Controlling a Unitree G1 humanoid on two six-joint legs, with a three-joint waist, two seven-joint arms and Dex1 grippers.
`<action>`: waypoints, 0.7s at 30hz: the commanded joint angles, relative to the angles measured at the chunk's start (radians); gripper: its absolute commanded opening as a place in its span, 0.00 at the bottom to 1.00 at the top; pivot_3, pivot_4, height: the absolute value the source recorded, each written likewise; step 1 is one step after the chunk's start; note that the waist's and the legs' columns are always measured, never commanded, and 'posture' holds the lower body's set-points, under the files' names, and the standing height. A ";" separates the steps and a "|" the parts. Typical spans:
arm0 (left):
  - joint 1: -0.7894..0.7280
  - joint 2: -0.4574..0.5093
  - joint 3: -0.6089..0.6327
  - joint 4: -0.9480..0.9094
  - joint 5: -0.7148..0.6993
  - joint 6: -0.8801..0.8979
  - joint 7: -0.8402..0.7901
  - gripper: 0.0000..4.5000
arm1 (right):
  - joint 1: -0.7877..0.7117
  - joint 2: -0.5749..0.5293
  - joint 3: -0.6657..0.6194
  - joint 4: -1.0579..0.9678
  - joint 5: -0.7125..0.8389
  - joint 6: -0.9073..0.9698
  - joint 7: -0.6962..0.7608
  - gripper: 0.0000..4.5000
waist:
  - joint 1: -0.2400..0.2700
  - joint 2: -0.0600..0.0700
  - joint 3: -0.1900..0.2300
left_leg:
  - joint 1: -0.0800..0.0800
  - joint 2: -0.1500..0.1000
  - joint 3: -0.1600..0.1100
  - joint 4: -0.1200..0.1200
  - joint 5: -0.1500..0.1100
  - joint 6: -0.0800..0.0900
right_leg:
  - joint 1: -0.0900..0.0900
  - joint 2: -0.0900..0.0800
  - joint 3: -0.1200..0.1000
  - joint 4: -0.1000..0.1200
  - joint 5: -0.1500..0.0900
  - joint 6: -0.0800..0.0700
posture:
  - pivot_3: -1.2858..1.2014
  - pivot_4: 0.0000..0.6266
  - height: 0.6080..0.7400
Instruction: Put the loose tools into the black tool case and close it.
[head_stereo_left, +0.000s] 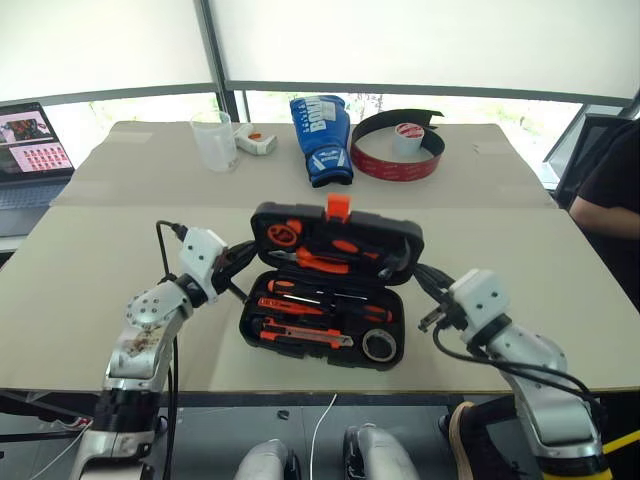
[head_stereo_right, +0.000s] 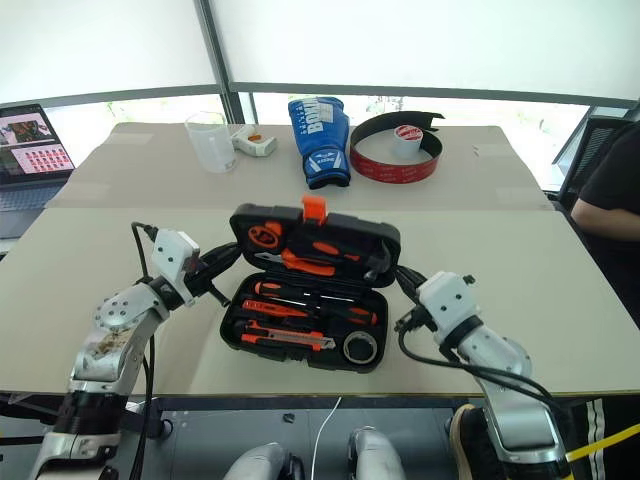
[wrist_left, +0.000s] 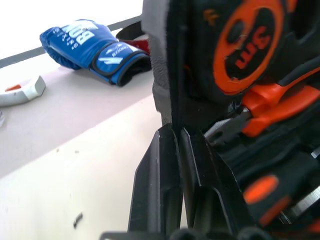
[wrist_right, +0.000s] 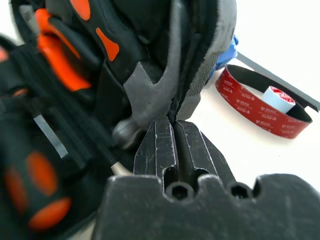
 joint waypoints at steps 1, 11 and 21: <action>0.083 0.054 0.116 -0.059 -0.038 0.077 0.039 0.15 | 0.126 -0.045 -0.041 -0.073 0.011 -0.074 0.054 0.16 | 0.000 0.000 0.000 | 0.000 0.000 0.000 0.000 -0.002 -0.004 | 0.000 0.000 0.000 0.000 0.000 0.000 | 0.52 0.24 0.90; 0.163 0.450 0.282 -0.044 -0.308 0.406 -0.320 0.63 | 0.316 -0.344 -0.377 -0.312 0.537 0.330 0.423 0.51 | 0.028 -0.001 0.001 | -0.001 0.002 -0.002 0.000 -0.005 -0.006 | -0.002 0.000 -0.003 -0.001 -0.002 -0.002 | 0.52 0.24 0.90; -0.427 0.294 -0.134 0.547 0.028 -0.009 -0.516 0.17 | 0.368 -0.480 -0.142 -0.299 0.335 0.203 0.621 0.07 | 0.071 -0.007 0.000 | -0.007 -0.001 -0.002 0.002 -0.003 0.006 | -0.001 0.001 -0.007 -0.006 0.000 0.001 | 0.52 0.24 0.90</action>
